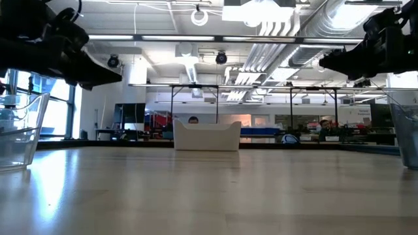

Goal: Sort silverware by color (type)
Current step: Return to Home Position

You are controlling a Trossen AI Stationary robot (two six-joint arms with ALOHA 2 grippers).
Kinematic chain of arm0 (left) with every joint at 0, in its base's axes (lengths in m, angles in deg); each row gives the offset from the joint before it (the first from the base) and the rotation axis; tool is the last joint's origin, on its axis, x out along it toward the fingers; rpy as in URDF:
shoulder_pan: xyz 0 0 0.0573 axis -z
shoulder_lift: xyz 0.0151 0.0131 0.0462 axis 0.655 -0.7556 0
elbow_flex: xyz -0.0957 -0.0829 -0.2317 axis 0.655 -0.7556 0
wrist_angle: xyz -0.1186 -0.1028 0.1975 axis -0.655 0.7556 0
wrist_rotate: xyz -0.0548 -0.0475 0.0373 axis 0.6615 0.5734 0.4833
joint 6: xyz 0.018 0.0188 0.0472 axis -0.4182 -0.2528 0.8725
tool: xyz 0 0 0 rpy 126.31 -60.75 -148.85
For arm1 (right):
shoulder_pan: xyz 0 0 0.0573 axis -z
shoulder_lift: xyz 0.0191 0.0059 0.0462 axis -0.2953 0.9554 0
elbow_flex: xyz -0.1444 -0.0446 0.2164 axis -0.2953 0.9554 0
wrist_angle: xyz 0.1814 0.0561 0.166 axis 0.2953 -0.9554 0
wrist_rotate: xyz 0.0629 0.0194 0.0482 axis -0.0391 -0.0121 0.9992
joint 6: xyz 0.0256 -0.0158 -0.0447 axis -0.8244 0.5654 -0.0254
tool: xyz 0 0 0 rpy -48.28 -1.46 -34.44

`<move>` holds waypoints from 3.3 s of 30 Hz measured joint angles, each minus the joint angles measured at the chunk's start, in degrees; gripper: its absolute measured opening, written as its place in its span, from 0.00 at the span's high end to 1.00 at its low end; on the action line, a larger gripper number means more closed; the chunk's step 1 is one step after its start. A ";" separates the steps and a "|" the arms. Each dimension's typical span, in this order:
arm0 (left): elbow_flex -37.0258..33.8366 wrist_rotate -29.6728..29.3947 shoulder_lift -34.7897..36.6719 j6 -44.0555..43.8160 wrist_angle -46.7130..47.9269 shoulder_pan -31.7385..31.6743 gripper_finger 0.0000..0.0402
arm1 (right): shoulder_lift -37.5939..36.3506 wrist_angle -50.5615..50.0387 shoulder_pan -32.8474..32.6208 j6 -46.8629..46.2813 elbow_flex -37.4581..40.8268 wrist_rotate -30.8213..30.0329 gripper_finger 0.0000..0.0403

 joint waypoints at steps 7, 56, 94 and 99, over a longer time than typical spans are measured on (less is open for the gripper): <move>0.05 -2.26 17.35 1.47 11.70 4.55 1.00 | -0.47 0.13 -0.01 0.18 0.01 -0.76 1.00; 0.07 2.43 17.16 -4.43 12.83 -6.84 1.00 | -0.39 0.79 4.82 -8.03 0.07 -5.54 1.00; 0.07 2.49 17.16 -5.05 12.83 -6.84 0.99 | -0.39 0.81 4.82 -8.03 0.09 -5.53 1.00; 0.07 2.49 17.16 -5.05 12.82 -6.82 0.99 | -0.39 0.81 4.82 -8.03 0.09 -5.51 1.00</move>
